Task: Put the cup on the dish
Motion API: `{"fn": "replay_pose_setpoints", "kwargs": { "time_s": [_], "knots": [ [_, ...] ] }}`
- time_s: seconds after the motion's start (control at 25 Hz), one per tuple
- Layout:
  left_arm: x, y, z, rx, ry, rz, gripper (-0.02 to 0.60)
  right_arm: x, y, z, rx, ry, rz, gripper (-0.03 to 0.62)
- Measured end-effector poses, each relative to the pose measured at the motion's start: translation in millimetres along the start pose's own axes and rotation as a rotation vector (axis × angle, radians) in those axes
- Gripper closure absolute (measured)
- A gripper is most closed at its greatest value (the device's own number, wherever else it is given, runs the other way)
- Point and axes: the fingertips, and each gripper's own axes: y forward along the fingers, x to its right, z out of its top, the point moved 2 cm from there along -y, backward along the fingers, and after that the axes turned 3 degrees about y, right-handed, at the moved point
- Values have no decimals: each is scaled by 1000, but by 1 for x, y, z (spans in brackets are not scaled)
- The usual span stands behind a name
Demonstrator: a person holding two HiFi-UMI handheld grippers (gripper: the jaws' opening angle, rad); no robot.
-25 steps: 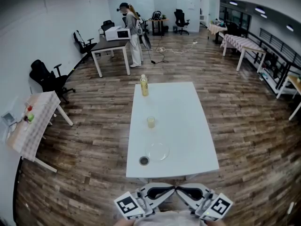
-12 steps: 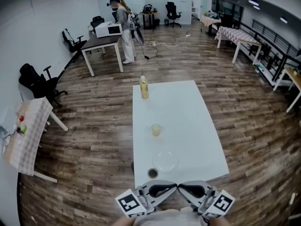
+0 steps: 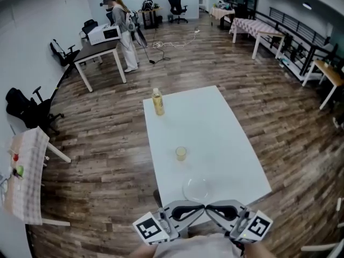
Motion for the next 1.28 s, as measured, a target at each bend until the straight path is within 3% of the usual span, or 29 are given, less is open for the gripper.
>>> {"fn": "replay_pose_setpoints", "kwargs": {
  "time_s": [0.2, 0.52, 1.28],
  "knots": [
    [-16, -6, 0, -8, -5, -67, 581, 5, 14, -3, -12, -30, -55, 562],
    [-28, -4, -8, -3, -70, -116, 581, 16, 17, -11, -14, 39, -87, 562],
    [-82, -1, -26, -20, -4, -56, 573, 58, 37, -31, -42, 53, -104, 560]
  ]
}}
